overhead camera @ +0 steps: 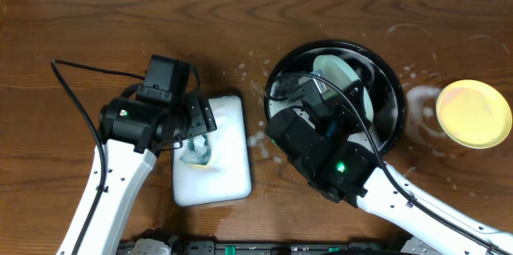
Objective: Clean dirty plates on tray and stack at the side
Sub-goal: 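Lift the green plate out of the black tray with the right gripper, then carry the green plate right and place it on the yellow plate stack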
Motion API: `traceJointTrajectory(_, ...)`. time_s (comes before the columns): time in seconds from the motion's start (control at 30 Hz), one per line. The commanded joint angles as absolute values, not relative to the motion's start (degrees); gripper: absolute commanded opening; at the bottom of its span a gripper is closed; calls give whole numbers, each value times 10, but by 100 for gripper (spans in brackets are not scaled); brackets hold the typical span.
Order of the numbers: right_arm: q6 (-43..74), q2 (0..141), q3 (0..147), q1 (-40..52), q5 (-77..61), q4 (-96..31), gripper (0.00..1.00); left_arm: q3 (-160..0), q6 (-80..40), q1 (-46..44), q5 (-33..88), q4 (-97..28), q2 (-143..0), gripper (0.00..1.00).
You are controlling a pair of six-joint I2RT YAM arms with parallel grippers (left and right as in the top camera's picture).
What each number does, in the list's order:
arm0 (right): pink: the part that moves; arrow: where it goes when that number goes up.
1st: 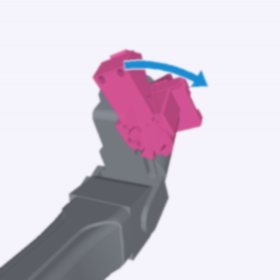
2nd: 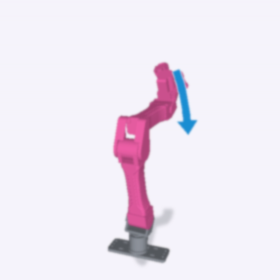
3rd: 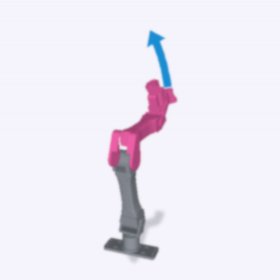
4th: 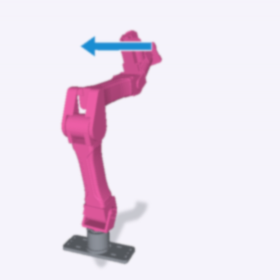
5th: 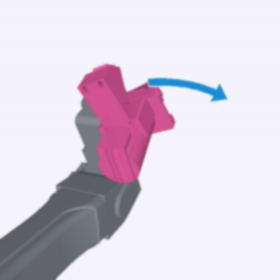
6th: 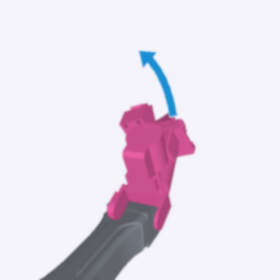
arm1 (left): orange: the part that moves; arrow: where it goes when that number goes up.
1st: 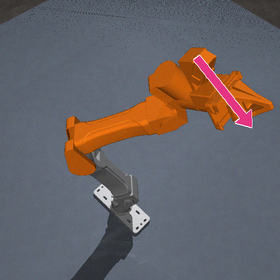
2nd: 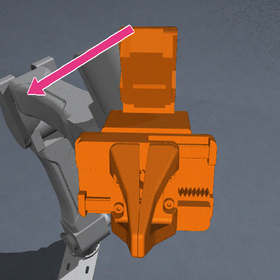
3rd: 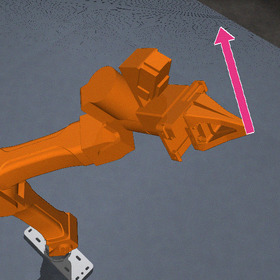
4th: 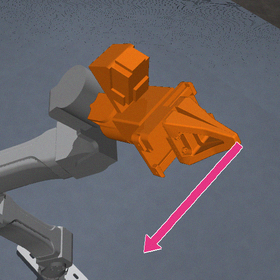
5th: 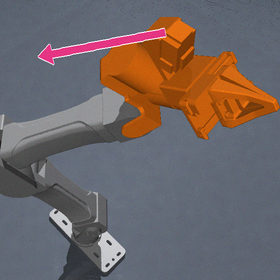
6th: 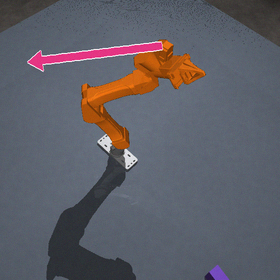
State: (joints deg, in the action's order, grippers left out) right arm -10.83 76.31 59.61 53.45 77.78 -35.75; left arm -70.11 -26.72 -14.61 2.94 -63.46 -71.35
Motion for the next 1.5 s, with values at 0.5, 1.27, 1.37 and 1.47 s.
traceJointTrajectory(0.5, 3, 757, 594, 427, 507, -369, 1, -705, -262, -143, 30, -637, -711, 82)
traceJointTrajectory(1.27, 262, 756, 603, -240, -117, -345, 1, -705, -262, -143, 30, -637, -712, 82)
traceJointTrajectory(1.37, 299, 785, 603, -317, -114, -326, 1, -705, -262, -143, 30, -637, -712, 82)
traceJointTrajectory(1.47, 323, 828, 603, -387, -114, -301, 1, -705, -262, -143, 30, -637, -712, 82)
